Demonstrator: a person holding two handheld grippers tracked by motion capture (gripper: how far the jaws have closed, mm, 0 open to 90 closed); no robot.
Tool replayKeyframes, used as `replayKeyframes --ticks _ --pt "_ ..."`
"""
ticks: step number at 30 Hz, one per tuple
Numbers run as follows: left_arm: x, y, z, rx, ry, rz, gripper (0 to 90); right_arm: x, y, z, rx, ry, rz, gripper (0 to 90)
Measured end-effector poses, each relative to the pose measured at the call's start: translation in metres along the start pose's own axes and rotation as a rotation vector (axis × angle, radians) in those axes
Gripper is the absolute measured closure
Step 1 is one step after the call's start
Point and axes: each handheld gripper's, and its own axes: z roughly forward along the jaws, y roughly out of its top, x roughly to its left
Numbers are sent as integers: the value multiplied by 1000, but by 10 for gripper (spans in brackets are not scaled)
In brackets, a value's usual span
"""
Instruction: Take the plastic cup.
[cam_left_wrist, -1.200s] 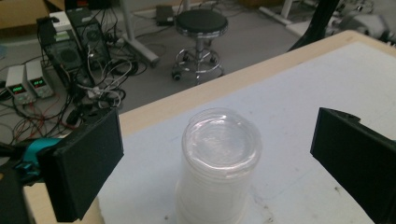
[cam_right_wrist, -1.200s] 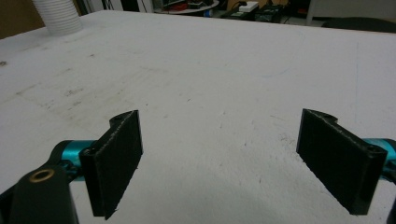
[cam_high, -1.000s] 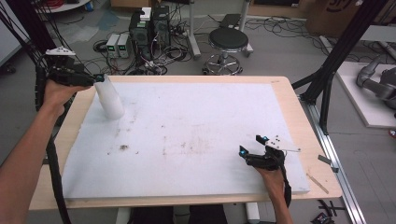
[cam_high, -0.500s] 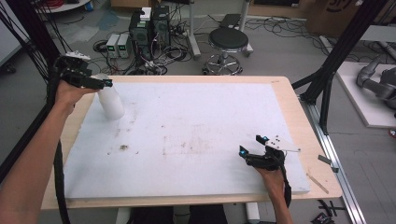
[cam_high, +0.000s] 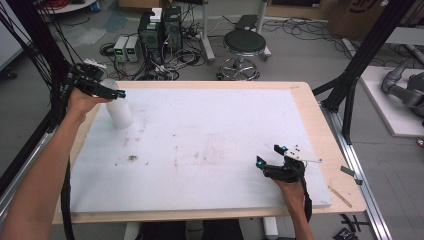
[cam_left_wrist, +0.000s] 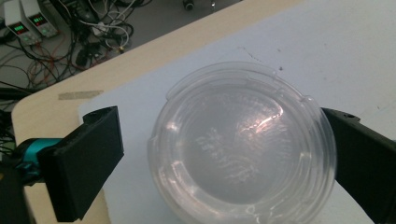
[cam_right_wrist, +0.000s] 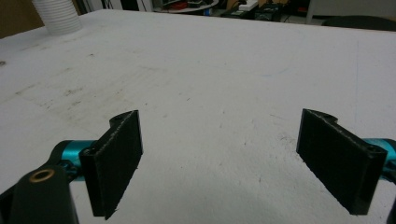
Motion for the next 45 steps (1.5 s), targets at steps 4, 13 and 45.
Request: replayKeyframes --ticks 4,13,45 --pt "0 0 2 3 -25 -6 157 0 0 0 3 0 3 142" --pt "2 -1 3 39 -18 -36 165 0 0 0 6 -1 5 142" --pt "1 -3 4 39 -31 -56 340 0 0 0 6 -8 8 142"
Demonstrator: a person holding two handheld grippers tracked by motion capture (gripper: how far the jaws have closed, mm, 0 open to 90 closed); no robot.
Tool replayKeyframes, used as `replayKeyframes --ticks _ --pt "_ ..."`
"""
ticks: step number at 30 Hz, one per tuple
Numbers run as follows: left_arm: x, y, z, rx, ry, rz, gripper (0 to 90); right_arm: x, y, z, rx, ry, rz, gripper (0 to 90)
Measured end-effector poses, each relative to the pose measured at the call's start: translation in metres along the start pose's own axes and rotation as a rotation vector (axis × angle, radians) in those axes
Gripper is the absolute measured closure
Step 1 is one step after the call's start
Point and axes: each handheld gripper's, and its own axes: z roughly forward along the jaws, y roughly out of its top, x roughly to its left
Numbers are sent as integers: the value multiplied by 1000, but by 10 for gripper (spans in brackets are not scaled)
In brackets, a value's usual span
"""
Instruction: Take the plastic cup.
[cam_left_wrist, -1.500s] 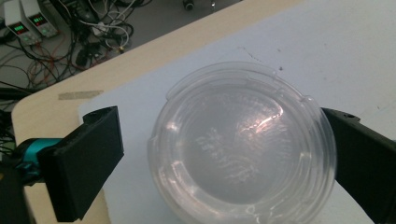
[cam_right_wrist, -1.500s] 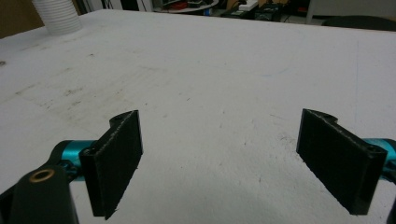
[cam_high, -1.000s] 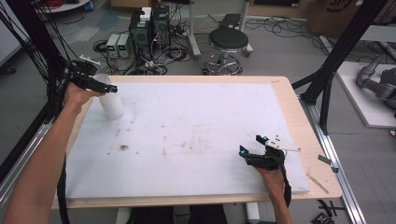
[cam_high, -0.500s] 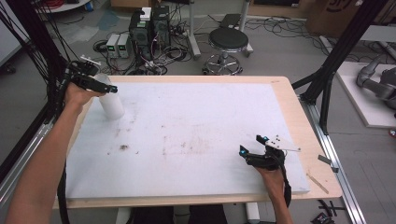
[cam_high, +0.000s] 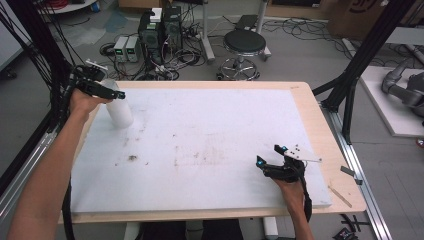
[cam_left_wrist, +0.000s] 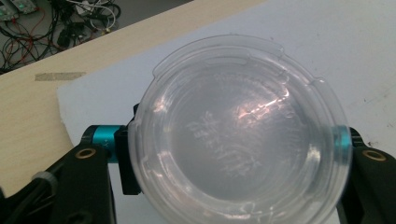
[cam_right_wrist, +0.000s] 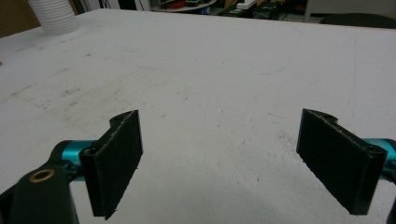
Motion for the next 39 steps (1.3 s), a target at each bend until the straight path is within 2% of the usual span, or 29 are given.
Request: replayKeyframes --ticks 6,17,20,23,25,29,32,34,36,39 --pt "0 -2 0 -10 -2 -14 343 0 0 0 0 -3 1 142" --pt "0 0 -3 -5 1 -8 345 1 0 0 6 -1 6 142" --pt "-1 4 -7 -5 6 -4 345 0 0 0 7 -1 6 142" --pt "-1 5 -12 -31 2 -16 346 1 0 0 7 -1 8 142" --pt "0 6 -14 -16 7 -9 345 0 0 1 5 -2 3 142" --pt "0 12 -23 -42 4 -12 348 0 0 1 7 0 1 142" --pt "-2 23 -38 -73 2 -9 350 0 0 1 7 0 3 142" --pt "-2 26 -42 -73 7 1 350 0 0 1 6 0 2 142" --pt "-4 35 -55 -108 10 3 351 0 0 1 7 1 1 142" --pt "-6 45 -68 -120 16 11 351 1 0 0 5 1 4 142"
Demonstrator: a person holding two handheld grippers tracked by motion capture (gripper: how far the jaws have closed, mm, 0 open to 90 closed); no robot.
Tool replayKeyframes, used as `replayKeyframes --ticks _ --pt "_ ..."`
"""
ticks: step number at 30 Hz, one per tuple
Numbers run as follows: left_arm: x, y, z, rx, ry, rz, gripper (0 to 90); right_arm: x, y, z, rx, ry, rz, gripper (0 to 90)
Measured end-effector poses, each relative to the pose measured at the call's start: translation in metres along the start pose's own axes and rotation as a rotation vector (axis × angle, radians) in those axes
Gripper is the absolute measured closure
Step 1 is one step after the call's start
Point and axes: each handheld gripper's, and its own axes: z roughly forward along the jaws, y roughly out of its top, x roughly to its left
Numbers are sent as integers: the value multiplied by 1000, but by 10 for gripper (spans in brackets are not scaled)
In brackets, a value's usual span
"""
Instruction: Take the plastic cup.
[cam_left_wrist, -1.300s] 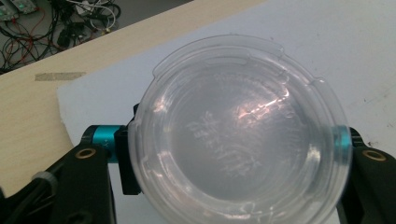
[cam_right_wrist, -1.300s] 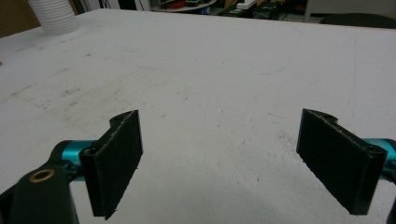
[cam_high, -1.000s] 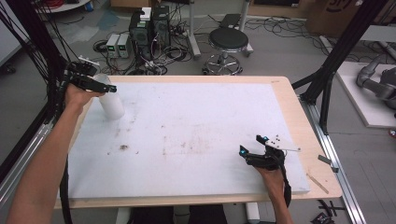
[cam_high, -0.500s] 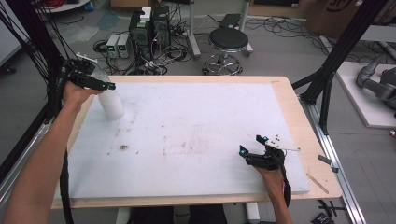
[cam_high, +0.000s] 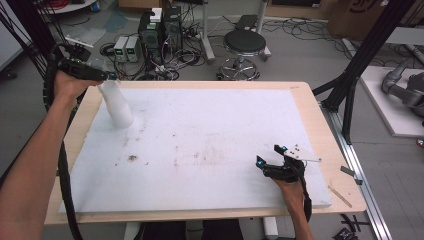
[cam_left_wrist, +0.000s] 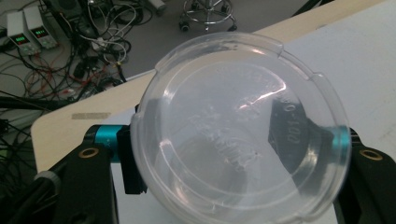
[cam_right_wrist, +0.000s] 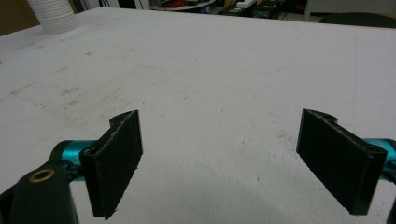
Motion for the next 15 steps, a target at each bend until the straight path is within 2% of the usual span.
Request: replayKeyframes --ticks 2,5,9,13,15 --pt "-1 4 -4 -13 0 3 353 0 0 0 2 0 -1 142" --pt "-4 19 -21 -40 19 23 354 0 0 0 1 0 -1 142" --pt "-5 25 -31 -53 25 36 356 0 0 0 0 1 -2 142" --pt "-9 23 -37 -71 10 39 356 0 0 0 0 1 -3 142" --pt "-13 21 -42 -100 -22 43 356 0 0 1 2 1 -5 142"
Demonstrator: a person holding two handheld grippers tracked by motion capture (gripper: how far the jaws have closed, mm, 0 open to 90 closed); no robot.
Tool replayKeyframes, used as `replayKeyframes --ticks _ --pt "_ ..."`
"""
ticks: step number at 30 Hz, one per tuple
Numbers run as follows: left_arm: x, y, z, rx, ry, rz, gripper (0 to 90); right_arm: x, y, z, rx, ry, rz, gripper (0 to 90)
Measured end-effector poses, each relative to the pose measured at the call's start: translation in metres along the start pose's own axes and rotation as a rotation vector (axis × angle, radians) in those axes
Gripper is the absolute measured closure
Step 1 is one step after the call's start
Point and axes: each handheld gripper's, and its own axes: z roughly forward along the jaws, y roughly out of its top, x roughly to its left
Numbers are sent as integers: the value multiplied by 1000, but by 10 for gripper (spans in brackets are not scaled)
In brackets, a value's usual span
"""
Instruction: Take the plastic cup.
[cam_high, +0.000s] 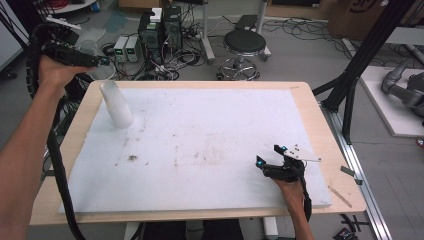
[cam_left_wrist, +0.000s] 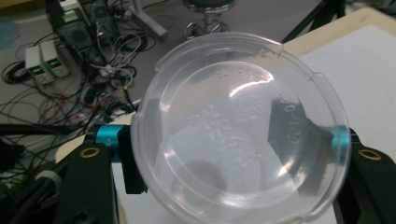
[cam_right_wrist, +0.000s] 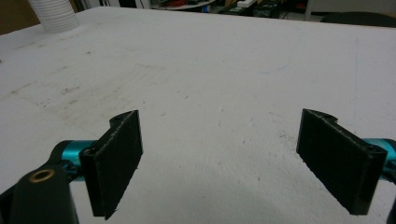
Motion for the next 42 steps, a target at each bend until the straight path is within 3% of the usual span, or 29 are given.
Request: replayKeyframes --ticks 6,9,11,12,13,20,26,27,28,30,42 --pt "-25 -1 -23 -56 -49 74 356 0 0 0 0 -3 -3 142" --pt "-45 -6 -32 -106 -121 125 356 0 0 0 0 1 3 142" --pt "-58 -13 -33 -124 -176 156 355 0 0 -1 -3 -2 11 142" --pt "-58 -13 -33 -124 -176 156 355 0 0 -1 -9 -3 5 142" --pt "-71 -20 -32 -134 -218 176 355 0 0 -1 -10 -7 3 142" --pt "-111 -39 -22 -186 -347 229 355 -1 0 -1 -8 -4 12 141" --pt "-137 -54 -8 -274 -484 241 355 0 0 -1 -7 -6 8 141" --pt "-137 -54 -8 -274 -484 241 354 0 0 -1 -10 -8 7 142" --pt "-142 -60 -1 -300 -528 228 353 0 0 -1 -11 -11 5 142" --pt "-148 -68 8 -319 -569 211 353 1 -1 -2 -12 -12 4 142" --pt "-180 -100 33 -371 -711 243 353 1 0 -2 -13 -12 -6 141"
